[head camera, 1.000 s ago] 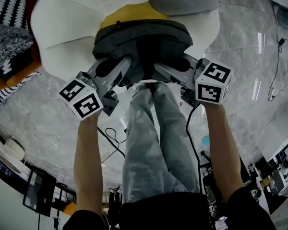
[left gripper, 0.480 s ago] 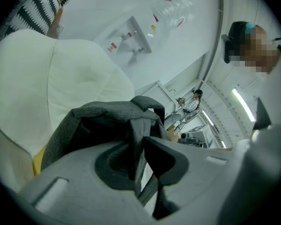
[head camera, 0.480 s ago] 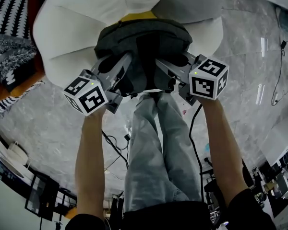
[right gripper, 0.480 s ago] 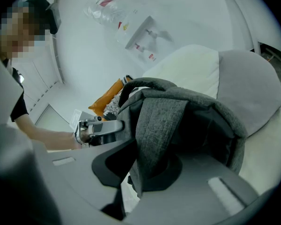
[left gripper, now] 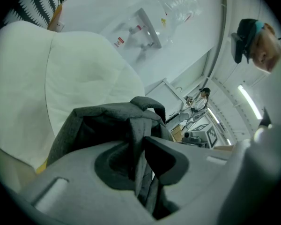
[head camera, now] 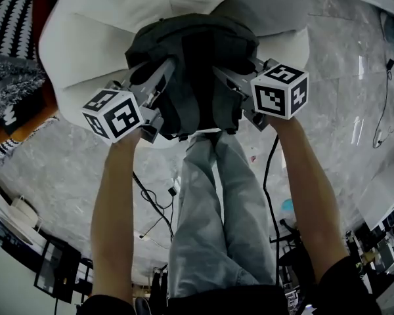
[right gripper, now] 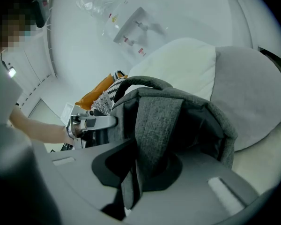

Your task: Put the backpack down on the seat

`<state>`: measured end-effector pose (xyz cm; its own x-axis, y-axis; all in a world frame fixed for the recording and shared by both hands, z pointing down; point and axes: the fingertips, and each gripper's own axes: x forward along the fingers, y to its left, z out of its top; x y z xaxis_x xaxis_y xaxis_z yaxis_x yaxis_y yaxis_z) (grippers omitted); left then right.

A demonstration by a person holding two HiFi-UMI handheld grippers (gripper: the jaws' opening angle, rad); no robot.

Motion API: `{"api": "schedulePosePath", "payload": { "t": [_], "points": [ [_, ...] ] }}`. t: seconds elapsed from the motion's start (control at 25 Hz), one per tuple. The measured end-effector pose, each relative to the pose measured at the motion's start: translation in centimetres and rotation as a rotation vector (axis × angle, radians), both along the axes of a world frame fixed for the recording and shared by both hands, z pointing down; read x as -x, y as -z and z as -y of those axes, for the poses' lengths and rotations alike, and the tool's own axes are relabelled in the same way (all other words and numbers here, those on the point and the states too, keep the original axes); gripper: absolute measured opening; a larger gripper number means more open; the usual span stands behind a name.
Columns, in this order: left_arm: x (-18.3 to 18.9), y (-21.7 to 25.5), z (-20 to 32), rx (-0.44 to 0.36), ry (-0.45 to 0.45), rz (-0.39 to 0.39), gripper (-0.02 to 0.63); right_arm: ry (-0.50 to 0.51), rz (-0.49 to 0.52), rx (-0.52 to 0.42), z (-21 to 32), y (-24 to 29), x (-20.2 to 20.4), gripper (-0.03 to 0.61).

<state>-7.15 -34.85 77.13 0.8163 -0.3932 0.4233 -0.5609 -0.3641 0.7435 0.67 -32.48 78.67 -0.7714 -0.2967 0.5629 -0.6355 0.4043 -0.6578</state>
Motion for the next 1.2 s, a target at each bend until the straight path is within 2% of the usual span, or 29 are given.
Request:
{"api": "schedulePosePath", "payload": {
  "t": [0.32,0.6,0.76,0.96,1.2],
  "points": [
    [0.5,-3.4,2.8,0.035,0.080,0.001,0.071,-0.045,-0.014,-0.010,2.8,-3.4,-0.3,0.037],
    [0.8,-7.2,4.6,0.034,0.074,0.064,0.072,-0.060,-0.027,-0.016,4.2,-6.8,-0.8,0.037],
    [0.7,-9.1,5.5,0.043,0.101,0.117,0.077,-0.082,-0.073,-0.016,5.1,-9.0,-1.2,0.038],
    [0.8,-11.5,6.4,0.043,0.101,0.205,0.080,-0.031,-0.165,-0.008,5.8,-11.7,-1.7,0.038],
    [1.2,-14.9,6.5,0.053,0.082,0.273,0.091,0.031,-0.194,0.002,6.1,-15.3,-2.5,0.046]
  ]
}}
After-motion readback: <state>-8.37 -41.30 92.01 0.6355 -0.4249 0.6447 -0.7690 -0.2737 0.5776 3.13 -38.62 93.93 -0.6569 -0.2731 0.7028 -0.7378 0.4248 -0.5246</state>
